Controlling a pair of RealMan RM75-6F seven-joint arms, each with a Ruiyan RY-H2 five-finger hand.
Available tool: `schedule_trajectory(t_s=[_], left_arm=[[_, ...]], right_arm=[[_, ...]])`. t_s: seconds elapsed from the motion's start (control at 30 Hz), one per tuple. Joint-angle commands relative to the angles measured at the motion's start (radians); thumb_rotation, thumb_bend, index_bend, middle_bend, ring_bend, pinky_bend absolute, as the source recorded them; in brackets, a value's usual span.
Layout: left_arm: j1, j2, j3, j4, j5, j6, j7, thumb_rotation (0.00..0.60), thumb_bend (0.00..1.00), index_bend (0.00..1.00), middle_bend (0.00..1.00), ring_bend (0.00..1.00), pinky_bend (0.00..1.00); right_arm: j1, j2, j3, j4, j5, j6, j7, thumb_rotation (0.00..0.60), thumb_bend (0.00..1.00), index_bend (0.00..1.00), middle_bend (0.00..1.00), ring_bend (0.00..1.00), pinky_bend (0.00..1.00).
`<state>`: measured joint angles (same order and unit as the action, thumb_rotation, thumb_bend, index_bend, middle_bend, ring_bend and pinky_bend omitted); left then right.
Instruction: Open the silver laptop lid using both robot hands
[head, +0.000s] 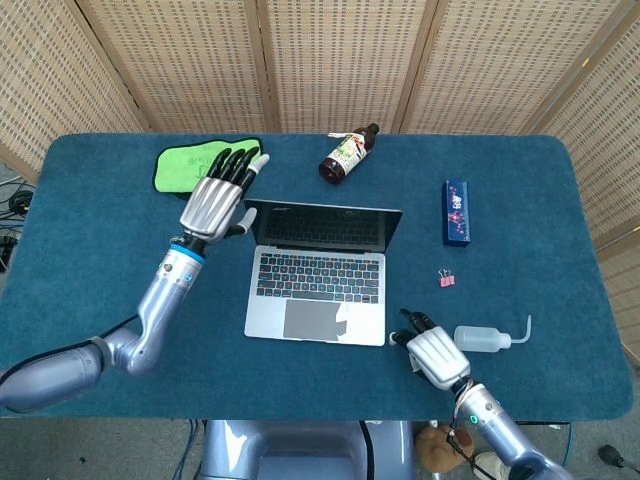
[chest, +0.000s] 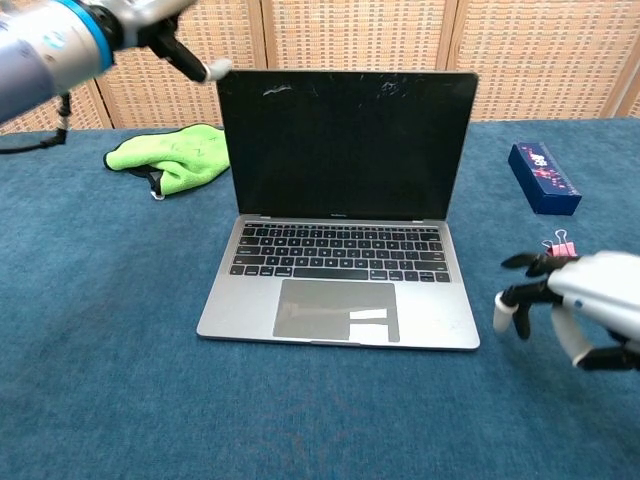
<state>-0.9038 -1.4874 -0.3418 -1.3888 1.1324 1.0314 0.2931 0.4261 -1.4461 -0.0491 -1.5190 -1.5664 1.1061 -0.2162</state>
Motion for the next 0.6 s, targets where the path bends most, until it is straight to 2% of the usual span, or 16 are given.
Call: schedule_trajectory(t_s=[0.03, 0.2, 0.3, 0.4, 0.53, 0.6], left_arm=[[0.064, 0.124, 0.007, -0.125, 0.051, 0.062, -0.031, 0.600, 0.45, 0.00, 0.00, 0.00, 0.00], [0.136, 0.258, 0.001, -0.236, 0.056, 0.112, -0.065, 0.600, 0.45, 0.00, 0.00, 0.00, 0.00], [0.197, 0.337, 0.015, -0.284, 0.081, 0.147, -0.117, 0.600, 0.45, 0.00, 0.00, 0.00, 0.00], [0.299, 0.430, 0.059, -0.323, 0.110, 0.201, -0.198, 0.600, 0.44, 0.00, 0.00, 0.00, 0.00], [0.407, 0.502, 0.132, -0.341, 0.121, 0.229, -0.259, 0.600, 0.42, 0.00, 0.00, 0.00, 0.00], [0.452, 0.521, 0.166, -0.339, 0.130, 0.245, -0.280, 0.600, 0.37, 0.00, 0.00, 0.00, 0.00]], right_arm=[[-0.004, 0.051, 0.023, -0.039, -0.018, 0.044, 0.025, 0.600, 1.00, 0.33, 0.43, 0.07, 0.13], [-0.015, 0.127, 0.049, -0.076, -0.021, 0.098, 0.037, 0.600, 1.00, 0.33, 0.43, 0.07, 0.13], [-0.031, 0.172, 0.062, -0.076, -0.016, 0.138, 0.063, 0.600, 1.00, 0.33, 0.43, 0.07, 0.13], [-0.070, 0.222, 0.080, -0.043, 0.001, 0.209, 0.134, 0.600, 1.00, 0.33, 0.43, 0.07, 0.13], [-0.111, 0.237, 0.097, 0.012, 0.013, 0.285, 0.219, 0.600, 1.00, 0.33, 0.43, 0.07, 0.13], [-0.131, 0.232, 0.107, 0.041, 0.023, 0.321, 0.244, 0.600, 1.00, 0.33, 0.43, 0.07, 0.13]])
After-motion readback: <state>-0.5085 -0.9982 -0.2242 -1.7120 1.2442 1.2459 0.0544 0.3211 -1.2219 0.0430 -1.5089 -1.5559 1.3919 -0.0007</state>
